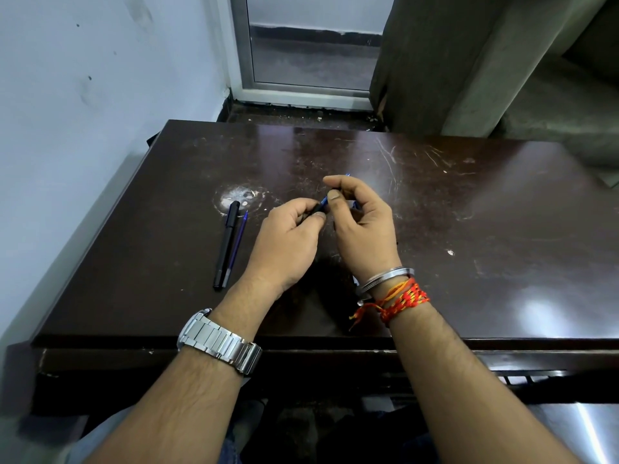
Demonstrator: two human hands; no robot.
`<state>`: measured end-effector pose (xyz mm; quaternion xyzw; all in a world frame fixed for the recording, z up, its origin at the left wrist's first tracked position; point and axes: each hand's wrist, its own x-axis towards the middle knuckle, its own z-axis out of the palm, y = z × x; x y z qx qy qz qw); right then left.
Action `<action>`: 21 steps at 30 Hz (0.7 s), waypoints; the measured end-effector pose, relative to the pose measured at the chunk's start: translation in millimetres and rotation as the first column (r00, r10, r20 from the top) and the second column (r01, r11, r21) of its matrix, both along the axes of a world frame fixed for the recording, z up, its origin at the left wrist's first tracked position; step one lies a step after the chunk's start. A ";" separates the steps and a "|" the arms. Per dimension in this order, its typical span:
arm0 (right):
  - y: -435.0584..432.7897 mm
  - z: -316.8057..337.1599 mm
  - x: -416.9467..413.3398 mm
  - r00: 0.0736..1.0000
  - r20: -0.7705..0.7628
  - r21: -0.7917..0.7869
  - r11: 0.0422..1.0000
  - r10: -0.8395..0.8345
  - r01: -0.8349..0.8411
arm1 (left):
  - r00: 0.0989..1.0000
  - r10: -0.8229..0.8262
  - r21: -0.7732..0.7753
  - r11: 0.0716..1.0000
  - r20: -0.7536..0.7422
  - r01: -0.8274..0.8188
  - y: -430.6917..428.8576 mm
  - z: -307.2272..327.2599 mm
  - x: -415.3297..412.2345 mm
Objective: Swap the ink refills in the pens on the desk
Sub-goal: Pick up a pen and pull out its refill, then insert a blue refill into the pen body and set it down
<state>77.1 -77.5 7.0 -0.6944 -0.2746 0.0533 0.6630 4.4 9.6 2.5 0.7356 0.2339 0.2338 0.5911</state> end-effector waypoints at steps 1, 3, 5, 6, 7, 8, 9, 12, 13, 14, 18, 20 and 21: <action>-0.3 0.2 0.2 1.000 -0.002 0.001 1.000 0.003 -0.003 | 1.000 -0.001 0.001 1.000 0.000 0.001 -0.5 0.8 -0.2; -0.7 0.4 -0.2 1.000 0.000 0.004 1.000 0.010 -0.010 | 1.000 0.003 -0.001 1.000 -0.009 -0.003 -0.7 2.0 -0.8; -0.9 1.0 -0.9 1.000 0.006 0.000 1.000 0.012 -0.012 | 1.000 0.009 -0.005 1.000 -0.016 -0.009 0.0 2.3 -1.3; -1.1 1.5 -1.1 1.000 0.009 -0.003 1.000 0.014 -0.014 | 1.000 0.010 -0.007 1.000 -0.020 -0.010 0.3 2.0 -1.5; -1.2 2.0 -1.3 1.000 0.015 -0.006 1.000 0.017 -0.017 | 1.000 0.010 -0.007 1.000 -0.026 -0.010 0.4 1.5 -1.2; -1.3 2.3 -1.6 1.000 0.021 -0.008 1.000 0.021 -0.021 | 0.999 0.009 -0.002 1.000 -0.033 -0.009 0.3 1.2 -0.8; -1.1 2.2 -1.9 0.999 0.027 -0.010 1.000 0.027 -0.027 | 0.999 0.008 0.004 1.000 -0.039 -0.008 0.2 0.7 -0.3; 0.3 1.5 -4.1 0.998 0.024 -0.010 0.998 0.063 -0.063 | 0.999 0.006 0.013 1.000 -0.033 -0.006 -0.1 -0.7 0.4; 0.8 1.4 -4.9 0.997 0.021 -0.002 0.997 0.072 -0.072 | 0.999 0.006 0.018 1.000 -0.032 -0.006 0.2 -0.9 0.3; 0.9 1.3 -5.1 0.997 0.015 0.007 0.997 0.076 -0.076 | 0.999 0.006 0.021 1.000 -0.032 -0.005 0.5 -1.0 0.0; -1.4 2.7 -1.6 0.996 -0.071 0.052 0.997 0.058 -0.054 | 0.999 -0.004 0.019 1.000 -0.035 0.005 0.2 0.3 -1.3; -2.5 4.0 -0.9 0.985 -0.168 0.113 0.993 0.032 -0.013 | 0.999 -0.017 0.014 1.000 -0.039 0.018 -1.3 2.8 -2.0; -2.0 5.3 -1.5 0.975 -0.222 0.137 0.991 0.023 0.008 | 0.999 -0.023 0.006 1.000 -0.031 0.024 -1.9 4.1 -2.3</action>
